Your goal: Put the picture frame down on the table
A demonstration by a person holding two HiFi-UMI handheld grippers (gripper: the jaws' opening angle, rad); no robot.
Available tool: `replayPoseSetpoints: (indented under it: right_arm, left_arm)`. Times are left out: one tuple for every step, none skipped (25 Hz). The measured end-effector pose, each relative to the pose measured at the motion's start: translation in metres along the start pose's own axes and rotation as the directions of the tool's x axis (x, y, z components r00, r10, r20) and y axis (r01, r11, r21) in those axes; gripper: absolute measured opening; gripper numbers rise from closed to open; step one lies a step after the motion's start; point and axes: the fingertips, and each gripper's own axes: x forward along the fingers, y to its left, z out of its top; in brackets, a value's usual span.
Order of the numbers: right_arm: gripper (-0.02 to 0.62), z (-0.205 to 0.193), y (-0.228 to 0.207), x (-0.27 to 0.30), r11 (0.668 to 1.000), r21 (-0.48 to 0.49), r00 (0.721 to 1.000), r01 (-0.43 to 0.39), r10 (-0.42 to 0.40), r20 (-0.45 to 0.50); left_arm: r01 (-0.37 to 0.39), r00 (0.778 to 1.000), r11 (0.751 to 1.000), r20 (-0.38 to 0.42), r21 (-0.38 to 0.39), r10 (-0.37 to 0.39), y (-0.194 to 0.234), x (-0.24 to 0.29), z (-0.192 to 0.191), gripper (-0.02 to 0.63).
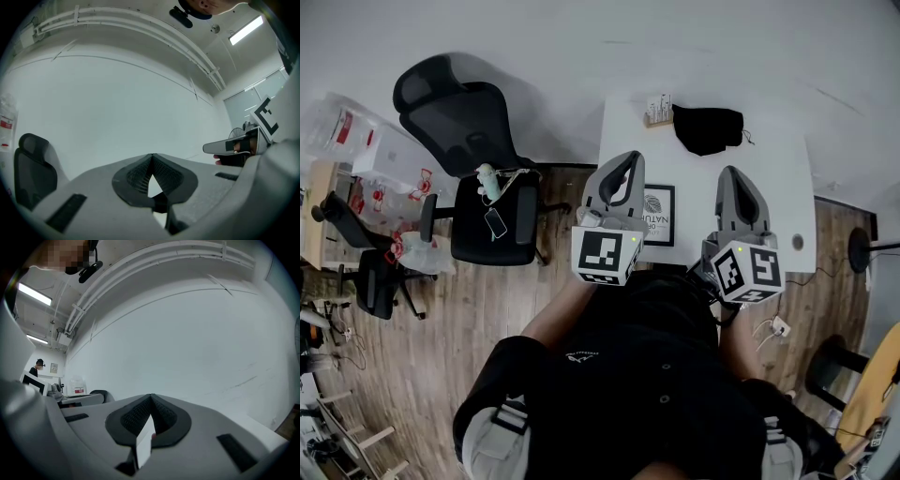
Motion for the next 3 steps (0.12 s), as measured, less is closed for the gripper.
replayPoseSetpoints:
  right_arm:
    - [-0.002,-0.0005,-0.0007,0.0002,1.0,0.001,1.0,0.002,-0.002,-0.001]
    - [-0.002,-0.0009,-0.0013,0.0005,1.0,0.003,1.0,0.004,-0.004,-0.001]
    - [-0.002,-0.0013,-0.0018,0.0007,1.0,0.003,1.0,0.005,-0.005,-0.001]
  left_arm:
    - [-0.001,1.0,1.0,-0.002,0.001,0.001,0.0004,0.0002,-0.0013,0.006]
    - [-0.003,1.0,1.0,-0.004,0.002,0.003,0.0009,0.0002,-0.0025,0.006]
    - [-0.005,1.0,1.0,-0.006,0.003,0.005,0.0014,0.0003,-0.0036,0.006]
